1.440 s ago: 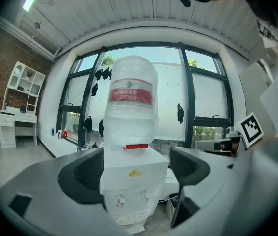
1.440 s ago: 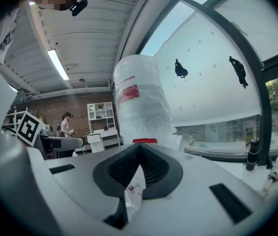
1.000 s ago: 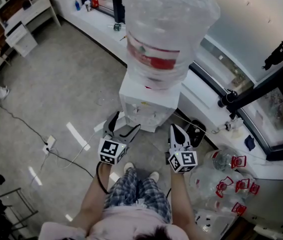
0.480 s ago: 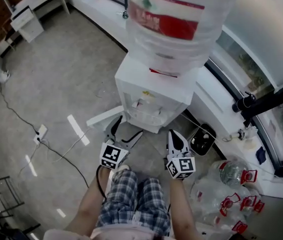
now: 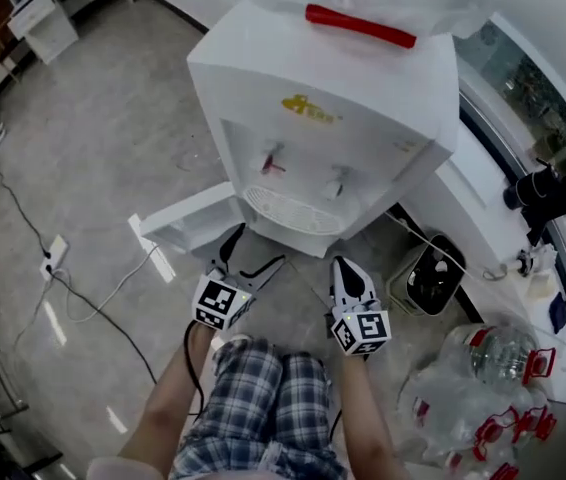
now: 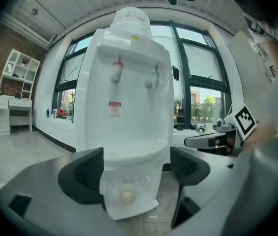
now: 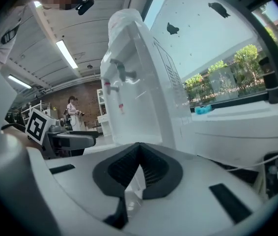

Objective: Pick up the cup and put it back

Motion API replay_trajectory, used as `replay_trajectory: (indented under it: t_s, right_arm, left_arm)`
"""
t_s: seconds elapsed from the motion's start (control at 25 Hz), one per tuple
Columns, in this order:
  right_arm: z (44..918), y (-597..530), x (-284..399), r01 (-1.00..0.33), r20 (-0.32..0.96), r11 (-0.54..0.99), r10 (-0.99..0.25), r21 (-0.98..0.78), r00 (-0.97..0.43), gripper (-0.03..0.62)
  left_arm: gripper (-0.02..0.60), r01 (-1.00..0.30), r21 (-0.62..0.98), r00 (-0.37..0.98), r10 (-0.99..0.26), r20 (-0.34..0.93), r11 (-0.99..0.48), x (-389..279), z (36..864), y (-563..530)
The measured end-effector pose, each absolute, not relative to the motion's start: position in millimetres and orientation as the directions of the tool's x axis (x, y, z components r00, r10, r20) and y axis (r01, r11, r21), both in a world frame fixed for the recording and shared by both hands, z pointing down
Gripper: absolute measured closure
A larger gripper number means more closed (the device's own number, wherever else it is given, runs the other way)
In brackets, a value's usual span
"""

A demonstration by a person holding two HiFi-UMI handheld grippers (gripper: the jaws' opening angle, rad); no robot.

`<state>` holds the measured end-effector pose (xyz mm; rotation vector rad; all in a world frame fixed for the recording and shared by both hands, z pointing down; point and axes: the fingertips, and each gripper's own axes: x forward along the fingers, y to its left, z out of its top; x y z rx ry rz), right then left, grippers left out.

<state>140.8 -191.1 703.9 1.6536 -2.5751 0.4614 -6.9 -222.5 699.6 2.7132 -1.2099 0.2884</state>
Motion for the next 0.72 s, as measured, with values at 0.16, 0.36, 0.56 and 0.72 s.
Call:
replay_trajectory:
  t_s: [0.16, 0.36, 0.56, 0.72]
  right_arm:
    - [781, -204, 136, -0.883, 0.203, 0.428, -0.863, -0.192, -0.462, 0.577]
    - [853, -216, 132, -0.875, 0.183, 0.452, -0.858, -0.171, -0.479, 0.577]
    - [900, -231, 136, -0.873, 0.17, 0.463, -0.858, -0.153, -0.484, 0.577]
    - [922, -238, 130, -0.856, 0.172, 0.497, -0.839, -0.144, -0.516, 0.577]
  left_arm:
    - [0.173, -0.724, 0.021, 0.671, -0.698, 0.251, -0.689, -3, 782, -234]
    - [0.173, -0.698, 0.031, 0.7, -0.672, 0.242, -0.715, 3, 873, -242]
    - [0.173, -0.701, 0.045, 0.702, -0.679, 0.213, -0.711, 12, 928, -266]
    - [0.172, -0.692, 0.061, 0.713, -0.667, 0.218, -0.72, 23, 952, -279]
